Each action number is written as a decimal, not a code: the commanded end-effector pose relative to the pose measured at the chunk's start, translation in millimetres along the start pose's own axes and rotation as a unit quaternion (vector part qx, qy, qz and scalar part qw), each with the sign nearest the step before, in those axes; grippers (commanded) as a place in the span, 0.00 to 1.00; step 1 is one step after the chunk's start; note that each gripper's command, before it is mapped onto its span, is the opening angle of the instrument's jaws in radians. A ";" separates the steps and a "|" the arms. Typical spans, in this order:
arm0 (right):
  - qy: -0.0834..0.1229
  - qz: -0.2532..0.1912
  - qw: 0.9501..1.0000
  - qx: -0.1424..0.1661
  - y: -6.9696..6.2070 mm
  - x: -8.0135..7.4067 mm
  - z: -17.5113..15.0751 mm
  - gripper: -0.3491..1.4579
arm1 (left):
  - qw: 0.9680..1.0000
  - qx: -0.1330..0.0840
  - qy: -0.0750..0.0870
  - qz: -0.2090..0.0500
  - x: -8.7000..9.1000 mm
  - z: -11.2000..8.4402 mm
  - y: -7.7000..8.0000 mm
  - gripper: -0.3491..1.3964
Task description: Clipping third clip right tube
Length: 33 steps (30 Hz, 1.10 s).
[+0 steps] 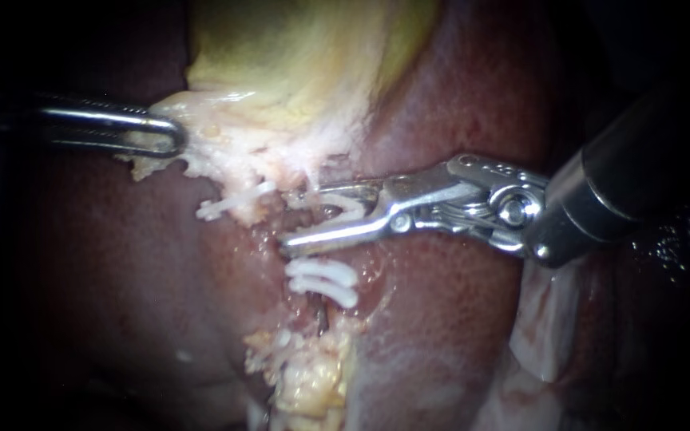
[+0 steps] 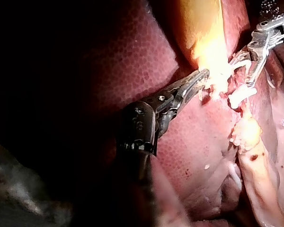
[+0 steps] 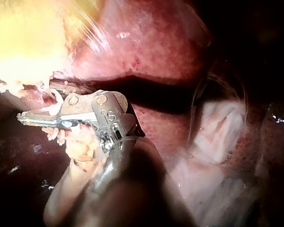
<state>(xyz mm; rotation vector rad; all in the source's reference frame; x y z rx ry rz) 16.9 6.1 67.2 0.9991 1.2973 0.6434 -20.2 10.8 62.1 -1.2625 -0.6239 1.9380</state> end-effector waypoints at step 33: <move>0.017 0.092 0.996 -0.002 -3.8 1.7 -0.8 0.00 | 1.000 0.000 0.000 0.000 0.0 0.0 0.0 0.00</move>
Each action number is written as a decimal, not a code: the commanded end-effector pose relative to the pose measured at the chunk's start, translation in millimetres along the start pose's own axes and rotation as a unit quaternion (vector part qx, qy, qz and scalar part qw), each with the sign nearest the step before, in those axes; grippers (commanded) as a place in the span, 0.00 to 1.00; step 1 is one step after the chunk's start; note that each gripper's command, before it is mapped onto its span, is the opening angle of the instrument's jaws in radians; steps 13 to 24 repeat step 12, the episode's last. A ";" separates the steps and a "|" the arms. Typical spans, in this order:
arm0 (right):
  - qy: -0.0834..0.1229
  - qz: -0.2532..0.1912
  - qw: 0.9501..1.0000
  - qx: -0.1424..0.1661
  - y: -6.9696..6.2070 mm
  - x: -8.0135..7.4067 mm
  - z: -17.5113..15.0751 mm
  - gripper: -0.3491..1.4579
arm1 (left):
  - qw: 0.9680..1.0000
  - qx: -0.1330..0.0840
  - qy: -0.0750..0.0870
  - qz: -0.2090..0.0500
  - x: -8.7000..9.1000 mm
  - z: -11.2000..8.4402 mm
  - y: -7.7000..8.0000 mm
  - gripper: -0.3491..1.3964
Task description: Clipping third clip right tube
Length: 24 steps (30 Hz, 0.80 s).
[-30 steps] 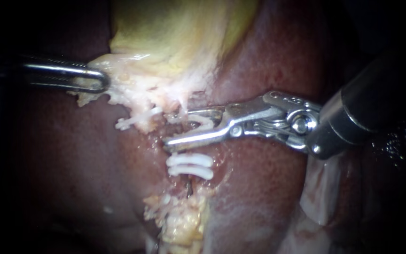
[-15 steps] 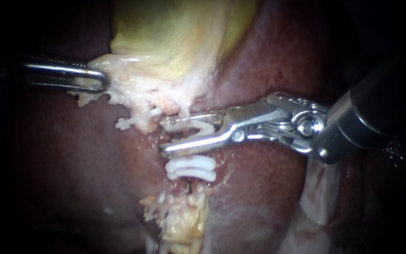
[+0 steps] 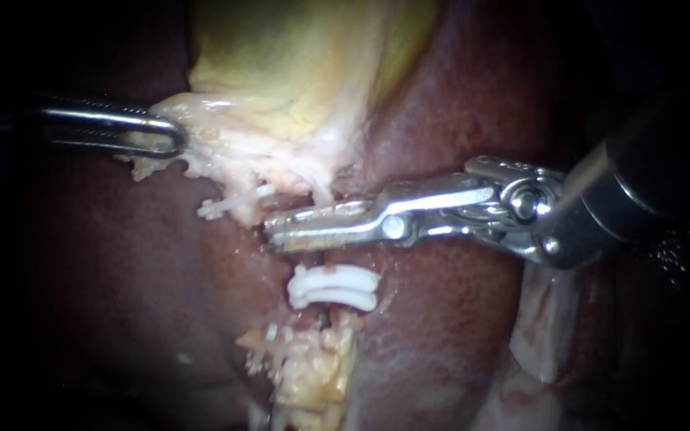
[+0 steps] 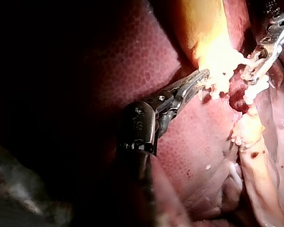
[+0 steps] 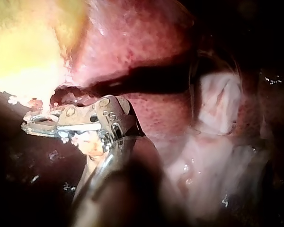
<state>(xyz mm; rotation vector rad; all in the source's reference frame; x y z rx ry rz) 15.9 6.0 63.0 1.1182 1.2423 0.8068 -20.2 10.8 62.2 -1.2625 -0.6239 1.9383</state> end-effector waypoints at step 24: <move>0.000 -0.002 1.000 -0.001 0.2 -0.3 0.1 0.00 | 1.000 0.000 0.000 0.000 0.0 0.0 -0.1 0.00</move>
